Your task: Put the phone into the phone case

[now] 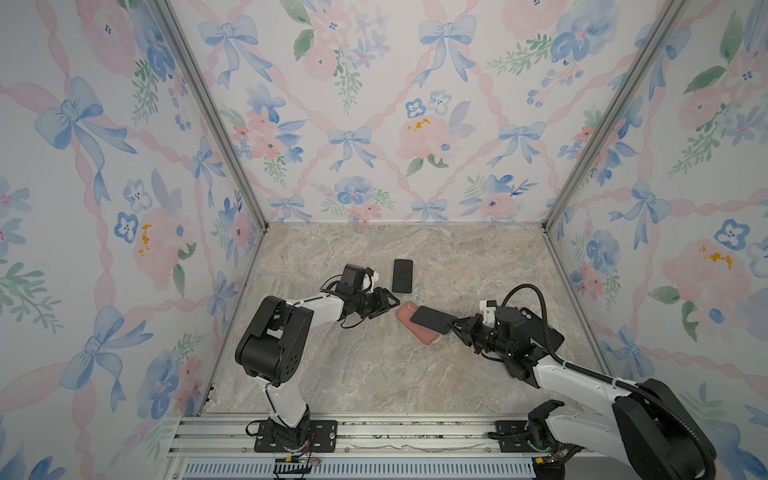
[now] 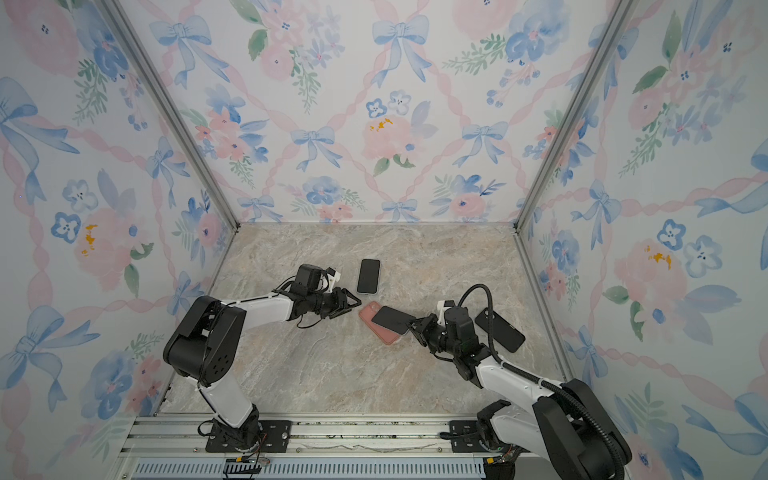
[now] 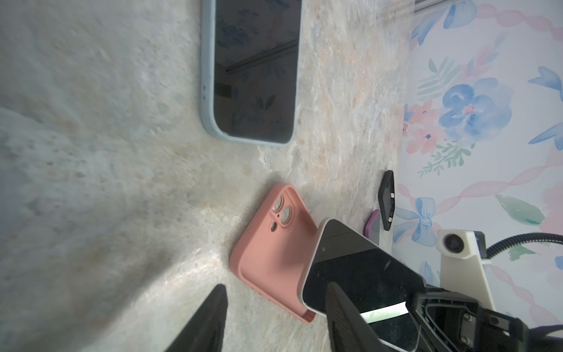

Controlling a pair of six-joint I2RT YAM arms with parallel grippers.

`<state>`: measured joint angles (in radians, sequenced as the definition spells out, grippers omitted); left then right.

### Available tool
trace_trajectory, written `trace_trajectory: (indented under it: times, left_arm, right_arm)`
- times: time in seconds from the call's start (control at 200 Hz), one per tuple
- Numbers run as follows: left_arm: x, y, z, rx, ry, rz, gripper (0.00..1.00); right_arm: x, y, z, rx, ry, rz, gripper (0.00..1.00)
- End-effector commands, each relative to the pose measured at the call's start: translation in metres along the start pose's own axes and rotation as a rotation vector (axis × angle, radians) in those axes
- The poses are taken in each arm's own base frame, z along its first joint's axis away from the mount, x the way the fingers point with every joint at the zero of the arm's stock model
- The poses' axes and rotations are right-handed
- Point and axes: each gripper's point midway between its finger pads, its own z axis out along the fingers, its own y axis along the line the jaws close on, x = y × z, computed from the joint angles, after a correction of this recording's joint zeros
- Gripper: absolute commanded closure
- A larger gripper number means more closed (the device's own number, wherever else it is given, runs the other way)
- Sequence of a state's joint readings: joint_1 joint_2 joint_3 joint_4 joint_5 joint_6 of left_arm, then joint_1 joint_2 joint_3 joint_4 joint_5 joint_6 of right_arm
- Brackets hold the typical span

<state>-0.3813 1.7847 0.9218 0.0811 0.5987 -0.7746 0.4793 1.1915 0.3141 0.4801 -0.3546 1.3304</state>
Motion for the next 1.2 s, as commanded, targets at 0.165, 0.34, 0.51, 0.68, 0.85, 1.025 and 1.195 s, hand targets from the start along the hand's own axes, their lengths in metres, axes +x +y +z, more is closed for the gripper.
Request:
trace_trajectory:
  times: [0.165, 0.34, 0.51, 0.68, 0.85, 1.025, 1.195]
  left_arm:
    - [0.002, 0.008, 0.028, -0.019, 0.068, -0.003, 0.48]
    - [0.016, 0.007, 0.043, -0.001, 0.103, -0.009, 0.49]
    - [0.023, 0.005, 0.043, 0.013, 0.114, -0.008, 0.50]
    - [0.033, 0.004, 0.039, 0.019, 0.124, -0.009, 0.50]
    - [0.043, -0.002, 0.037, 0.038, 0.129, -0.007, 0.51]
    - [0.049, -0.008, 0.040, 0.058, 0.137, -0.004, 0.51]
    - [0.049, -0.009, 0.038, 0.061, 0.135, -0.001, 0.51]
  right_arm:
    - [-0.005, 0.036, 0.015, -0.148, -0.016, -0.016, 1.00]
    - [-0.005, 0.025, 0.019, -0.131, -0.016, -0.010, 1.00]
    - [-0.006, 0.012, 0.021, -0.099, -0.016, -0.005, 1.00]
    - [-0.005, -0.002, 0.022, -0.066, 0.001, 0.014, 1.00]
    - [-0.003, -0.017, 0.020, -0.018, -0.003, 0.041, 1.00]
    - [-0.001, -0.024, 0.018, 0.022, 0.000, 0.014, 1.00]
    - [0.006, -0.029, 0.024, 0.044, 0.070, 0.025, 1.00]
